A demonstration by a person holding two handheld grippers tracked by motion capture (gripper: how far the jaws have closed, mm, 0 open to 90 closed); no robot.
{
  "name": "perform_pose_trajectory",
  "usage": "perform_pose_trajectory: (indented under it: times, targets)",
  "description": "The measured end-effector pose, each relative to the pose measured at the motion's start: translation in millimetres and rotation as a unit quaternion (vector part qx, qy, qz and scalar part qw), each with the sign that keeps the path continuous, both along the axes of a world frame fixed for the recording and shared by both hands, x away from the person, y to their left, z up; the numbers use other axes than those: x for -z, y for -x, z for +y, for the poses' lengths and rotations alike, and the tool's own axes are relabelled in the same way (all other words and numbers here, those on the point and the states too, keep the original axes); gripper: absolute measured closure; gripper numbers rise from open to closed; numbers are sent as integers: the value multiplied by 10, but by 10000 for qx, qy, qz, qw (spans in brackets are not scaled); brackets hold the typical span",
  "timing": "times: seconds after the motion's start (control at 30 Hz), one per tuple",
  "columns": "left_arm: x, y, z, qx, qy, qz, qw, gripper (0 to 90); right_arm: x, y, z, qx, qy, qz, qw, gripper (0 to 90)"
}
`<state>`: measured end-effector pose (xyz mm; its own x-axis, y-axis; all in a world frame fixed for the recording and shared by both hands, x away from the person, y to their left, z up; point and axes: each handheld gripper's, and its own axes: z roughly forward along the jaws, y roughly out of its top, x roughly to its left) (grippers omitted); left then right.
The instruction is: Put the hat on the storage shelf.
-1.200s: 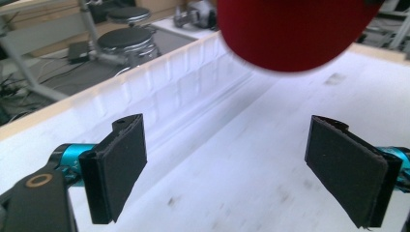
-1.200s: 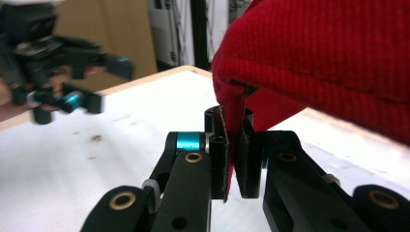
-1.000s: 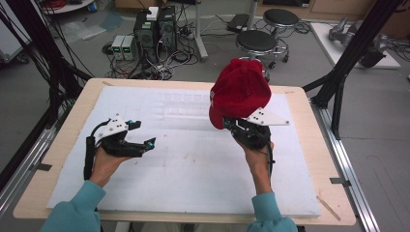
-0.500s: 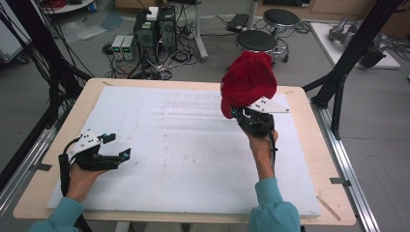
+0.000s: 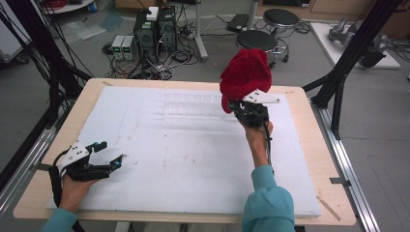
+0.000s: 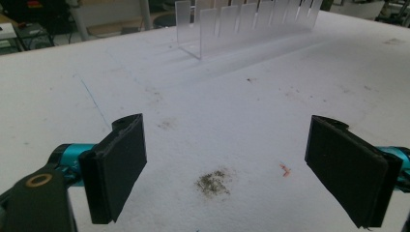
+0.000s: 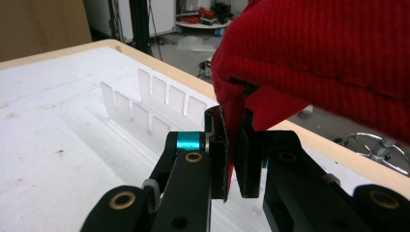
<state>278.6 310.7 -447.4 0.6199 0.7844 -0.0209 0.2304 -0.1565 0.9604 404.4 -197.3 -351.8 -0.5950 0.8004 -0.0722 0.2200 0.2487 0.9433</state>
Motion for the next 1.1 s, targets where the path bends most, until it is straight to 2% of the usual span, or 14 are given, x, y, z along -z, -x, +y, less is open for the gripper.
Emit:
perform_pose_trajectory:
  times: [0.13, 0.4, 0.47, 0.67, 0.9, 0.97, 1.0, 1.07, 1.1]
  targets:
    - [2, 24, -4, -19, -20, -129, 9999, 151, 30, -75, 5, 69, 3, 48, 10000, 858]
    - [4, 24, -11, -47, -60, -127, 9999, 151, 129, -155, 35, 67, 49, 240, 9997, 857]
    - [4, 25, -12, -54, -79, -128, 9999, 151, 173, -184, 59, 79, 75, 355, 9993, 857]
    - [6, 27, -15, -45, -75, -138, 9999, 151, 248, -236, 57, 128, -19, 534, 9985, 856]
    - [6, 33, -20, -28, -112, -163, 9998, 151, 245, -225, 69, 169, -17, 596, 9981, 841]
    - [6, 35, -22, -11, -124, -175, 9998, 151, 240, -216, 75, 236, 9, 591, 9980, 824]
    - [6, 35, -22, -10, -124, -176, 9998, 151, 238, -218, 59, 305, 17, 577, 9979, 731]
    - [7, 34, -20, -23, -106, -169, 9998, 151, 235, -215, 43, 308, -54, 605, 9977, 705]
    - [7, 33, -18, -27, -108, -163, 9998, 151, 235, -204, 15, 329, -36, 650, 9973, 642]
